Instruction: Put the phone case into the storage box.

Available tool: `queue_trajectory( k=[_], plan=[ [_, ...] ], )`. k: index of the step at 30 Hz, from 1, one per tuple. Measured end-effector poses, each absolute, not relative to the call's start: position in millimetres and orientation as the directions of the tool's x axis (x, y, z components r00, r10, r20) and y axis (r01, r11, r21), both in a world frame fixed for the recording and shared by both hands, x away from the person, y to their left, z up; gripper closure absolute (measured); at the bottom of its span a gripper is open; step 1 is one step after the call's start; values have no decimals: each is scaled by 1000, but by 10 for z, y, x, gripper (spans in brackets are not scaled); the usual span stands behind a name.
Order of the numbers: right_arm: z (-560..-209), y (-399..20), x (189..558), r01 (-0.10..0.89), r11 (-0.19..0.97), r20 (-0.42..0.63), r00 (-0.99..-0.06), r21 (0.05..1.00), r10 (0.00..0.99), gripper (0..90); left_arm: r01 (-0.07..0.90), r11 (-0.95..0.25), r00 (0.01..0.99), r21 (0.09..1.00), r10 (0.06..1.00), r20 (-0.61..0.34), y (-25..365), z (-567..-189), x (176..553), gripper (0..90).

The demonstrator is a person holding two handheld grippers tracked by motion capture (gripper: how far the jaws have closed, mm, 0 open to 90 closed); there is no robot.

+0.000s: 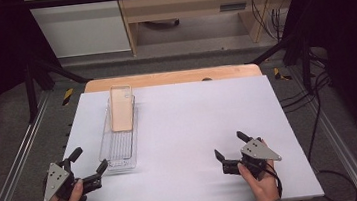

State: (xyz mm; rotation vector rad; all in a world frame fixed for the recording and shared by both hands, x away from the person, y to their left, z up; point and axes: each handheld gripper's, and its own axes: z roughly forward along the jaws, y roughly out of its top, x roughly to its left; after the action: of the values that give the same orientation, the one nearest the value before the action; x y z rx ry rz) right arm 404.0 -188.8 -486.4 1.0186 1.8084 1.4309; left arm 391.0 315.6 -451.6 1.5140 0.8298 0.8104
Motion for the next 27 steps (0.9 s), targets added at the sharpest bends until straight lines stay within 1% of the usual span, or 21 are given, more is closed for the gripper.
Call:
queue_trajectory(
  k=[9, 27],
  plan=[
    [-4861, -1961, 4049, 175, 123, -19, -505, 977, 863, 38, 67, -82, 522, 994, 852, 35, 3133, -4558, 3913, 33],
    [-4858, -2101, 4062, 141, 123, -40, -484, 982, 874, 36, 60, -64, 517, 996, 855, 24, 3164, -4612, 3893, 34]
  ],
)
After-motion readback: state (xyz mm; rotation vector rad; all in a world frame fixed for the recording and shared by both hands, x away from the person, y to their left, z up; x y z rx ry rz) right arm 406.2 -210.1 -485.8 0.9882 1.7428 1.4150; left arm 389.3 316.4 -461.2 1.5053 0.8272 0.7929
